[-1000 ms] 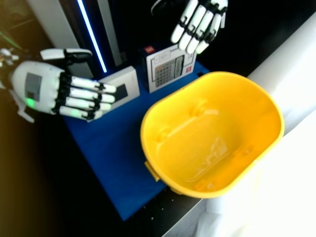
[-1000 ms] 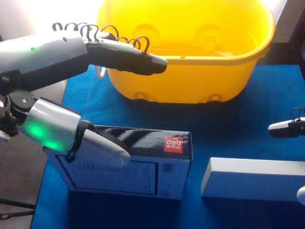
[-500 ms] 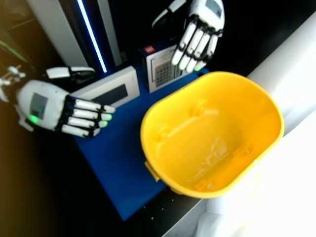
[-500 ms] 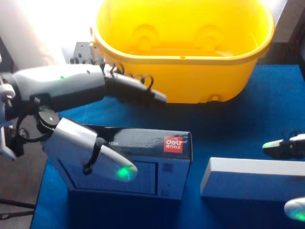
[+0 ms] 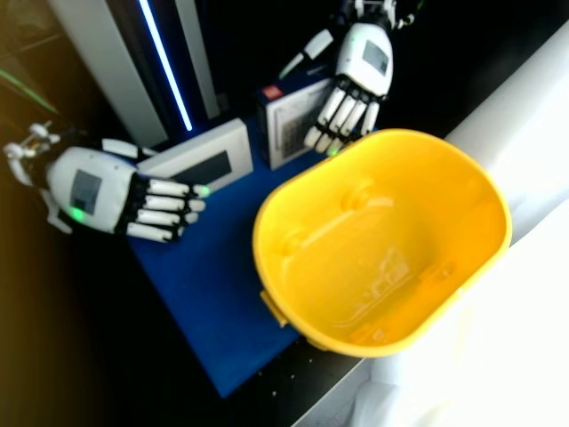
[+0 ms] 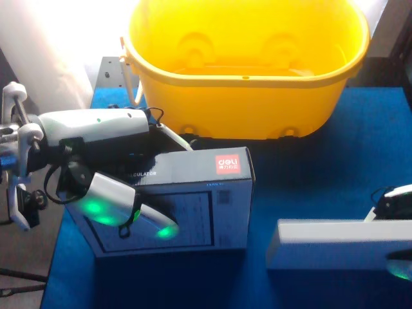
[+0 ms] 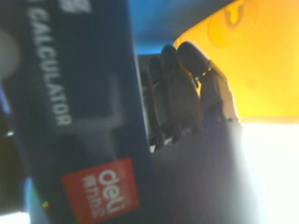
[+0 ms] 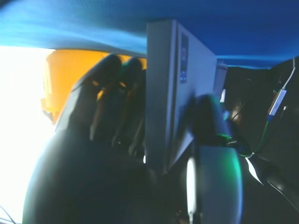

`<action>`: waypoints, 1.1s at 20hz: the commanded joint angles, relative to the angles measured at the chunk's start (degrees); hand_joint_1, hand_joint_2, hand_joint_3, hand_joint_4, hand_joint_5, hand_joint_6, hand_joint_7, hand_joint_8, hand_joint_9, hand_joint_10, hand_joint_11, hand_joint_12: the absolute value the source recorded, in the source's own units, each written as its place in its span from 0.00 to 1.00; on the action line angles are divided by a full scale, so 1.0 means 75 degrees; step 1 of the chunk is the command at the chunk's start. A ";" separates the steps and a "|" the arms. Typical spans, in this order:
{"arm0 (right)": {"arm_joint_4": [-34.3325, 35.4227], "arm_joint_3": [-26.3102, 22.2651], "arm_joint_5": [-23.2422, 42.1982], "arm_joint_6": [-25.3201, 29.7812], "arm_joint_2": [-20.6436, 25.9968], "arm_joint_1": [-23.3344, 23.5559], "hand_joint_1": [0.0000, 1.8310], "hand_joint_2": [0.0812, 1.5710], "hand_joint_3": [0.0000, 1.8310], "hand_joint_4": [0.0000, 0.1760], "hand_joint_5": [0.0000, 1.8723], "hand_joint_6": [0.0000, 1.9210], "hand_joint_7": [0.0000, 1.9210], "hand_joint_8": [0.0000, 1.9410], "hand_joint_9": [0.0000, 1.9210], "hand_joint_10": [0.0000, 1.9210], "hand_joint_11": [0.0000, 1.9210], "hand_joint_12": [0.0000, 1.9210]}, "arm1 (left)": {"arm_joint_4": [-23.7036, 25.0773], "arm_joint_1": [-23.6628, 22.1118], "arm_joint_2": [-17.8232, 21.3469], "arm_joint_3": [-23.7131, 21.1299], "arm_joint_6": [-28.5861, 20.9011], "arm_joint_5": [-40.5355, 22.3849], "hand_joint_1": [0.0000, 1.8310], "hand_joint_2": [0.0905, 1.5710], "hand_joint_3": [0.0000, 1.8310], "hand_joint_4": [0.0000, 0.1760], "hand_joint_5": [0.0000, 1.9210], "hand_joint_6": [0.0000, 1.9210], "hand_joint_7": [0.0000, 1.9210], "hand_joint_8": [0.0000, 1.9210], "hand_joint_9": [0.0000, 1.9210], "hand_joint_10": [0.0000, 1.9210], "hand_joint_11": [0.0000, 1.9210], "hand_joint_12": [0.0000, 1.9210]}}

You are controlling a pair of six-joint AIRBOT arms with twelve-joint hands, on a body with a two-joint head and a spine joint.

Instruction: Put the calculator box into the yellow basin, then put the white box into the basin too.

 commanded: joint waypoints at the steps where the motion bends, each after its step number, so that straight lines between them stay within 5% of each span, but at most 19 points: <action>1: -0.0027 0.0034 -0.0709 0.0018 -0.0018 0.0106 0.74 0.74 0.00 0.00 0.44 0.66 0.43 0.61 0.40 0.73 0.33 0.82 | -0.0057 0.0035 -0.0048 0.0038 0.0028 -0.0248 0.74 0.74 0.00 0.00 0.39 0.58 0.43 0.61 0.46 0.75 0.43 0.81; 2: -0.0026 0.0039 -0.0716 0.0019 -0.0018 0.0134 0.74 0.74 0.00 0.00 0.46 0.63 0.44 0.60 0.40 0.72 0.33 0.82 | -0.0144 0.0040 -0.0043 0.0057 0.0031 -0.0347 0.68 0.75 0.00 0.00 0.39 0.61 0.46 0.68 0.48 0.72 0.45 0.86; 4: -0.0027 0.0045 -0.0906 0.0024 -0.0018 0.0149 0.74 0.73 0.00 0.00 0.47 0.62 0.46 0.57 0.41 0.69 0.32 0.80 | -0.0654 0.0095 0.0001 0.0078 0.0286 -0.0683 0.74 0.75 0.00 0.00 0.37 0.61 0.42 0.66 0.45 0.76 0.45 0.83; 6: -0.0026 0.0041 -0.1412 0.0313 -0.0017 0.0144 0.67 0.73 0.00 0.00 0.46 0.62 0.46 0.59 0.39 0.62 0.27 0.82 | -0.1227 0.0100 0.0120 0.0054 0.0522 -0.1252 0.75 0.71 0.00 0.00 0.41 0.54 0.47 0.58 0.51 0.69 0.47 0.79; 7: -0.0027 0.0037 -0.1582 0.0391 -0.0016 0.0143 0.66 0.73 0.00 0.08 0.47 0.60 0.46 0.61 0.39 0.62 0.26 0.84 | -0.1428 0.0100 0.0168 0.0022 0.0627 -0.1449 0.75 0.71 0.00 0.00 0.41 0.56 0.48 0.58 0.50 0.69 0.45 0.79; 9: -0.0028 -0.0017 -0.2219 0.0554 -0.0004 0.0140 0.67 0.72 0.00 0.00 0.49 0.52 0.50 0.62 0.43 0.66 0.34 0.89 | -0.2066 0.0099 0.0394 -0.0134 0.1149 -0.2125 0.74 0.72 0.00 0.00 0.41 0.56 0.47 0.62 0.46 0.73 0.38 0.83; 11: -0.0007 -0.0055 -0.2564 0.0561 0.0048 0.0140 0.66 0.71 0.00 0.12 0.50 0.56 0.49 0.56 0.41 0.54 0.26 0.79 | -0.2547 0.0098 0.0578 -0.0254 0.1575 -0.2672 0.74 0.73 0.00 0.00 0.39 0.63 0.46 0.62 0.43 0.71 0.35 0.81; 12: 0.0033 -0.0074 -0.2755 0.0561 0.0083 0.0140 0.73 0.71 0.00 0.00 0.49 0.58 0.48 0.56 0.41 0.64 0.27 0.76 | -0.2856 0.0096 0.0649 -0.0302 0.1822 -0.3037 0.74 0.72 0.00 0.00 0.39 0.65 0.48 0.57 0.46 0.66 0.37 0.76; 14: 0.0157 -0.0077 -0.3094 0.0559 0.0111 0.0140 0.74 0.71 0.00 0.00 0.49 0.61 0.47 0.56 0.42 0.65 0.32 0.71 | -0.3406 0.0089 0.0730 -0.0376 0.2402 -0.3699 0.75 0.72 0.00 0.00 0.37 0.65 0.49 0.55 0.49 0.63 0.40 0.69; 16: 0.0333 -0.0073 -0.3489 0.0555 0.0120 0.0140 0.74 0.72 0.00 0.00 0.47 0.63 0.45 0.57 0.43 0.65 0.36 0.66 | -0.3906 0.0062 0.0723 -0.0399 0.2895 -0.4423 0.75 0.72 0.00 0.00 0.38 0.59 0.49 0.59 0.48 0.67 0.42 0.72; 17: 0.0442 -0.0071 -0.3700 0.0554 0.0119 0.0141 0.74 0.71 0.00 0.00 0.49 0.60 0.46 0.56 0.43 0.65 0.36 0.65 | -0.4124 0.0038 0.0707 -0.0405 0.3124 -0.4779 0.75 0.73 0.00 0.00 0.37 0.61 0.49 0.52 0.46 0.75 0.45 0.81; 19: 0.0593 -0.0075 -0.3702 0.0555 0.0112 0.0299 0.74 0.72 0.00 0.00 0.48 0.62 0.45 0.58 0.43 0.65 0.36 0.63 | -0.4494 -0.0004 0.0667 -0.0391 0.3520 -0.5436 0.75 0.71 0.00 0.00 0.41 0.55 0.51 0.49 0.51 0.71 0.47 0.83; 20: 0.0600 -0.0061 -0.3702 0.0552 0.0102 0.0389 0.74 0.71 0.00 0.00 0.49 0.60 0.46 0.57 0.45 0.63 0.37 0.64 | -0.4634 -0.0052 0.0640 -0.0360 0.3665 -0.5683 0.69 0.72 0.00 0.00 0.41 0.60 0.52 0.56 0.51 0.65 0.48 0.83; 21: 0.0618 -0.0028 -0.3702 0.0552 0.0079 0.0446 0.75 0.70 0.00 0.00 0.49 0.57 0.49 0.54 0.46 0.61 0.38 0.64 | -0.4709 -0.0153 0.0579 -0.0289 0.3744 -0.5869 0.73 0.73 0.00 0.00 0.37 0.61 0.50 0.51 0.46 0.75 0.46 0.83; 22: 0.0652 0.0045 -0.3702 0.0552 0.0013 0.0505 0.75 0.70 0.00 0.00 0.49 0.57 0.49 0.54 0.46 0.63 0.39 0.66 | -0.4754 -0.0303 0.0479 -0.0171 0.3770 -0.5983 0.75 0.71 0.00 0.00 0.40 0.55 0.51 0.50 0.50 0.72 0.47 0.83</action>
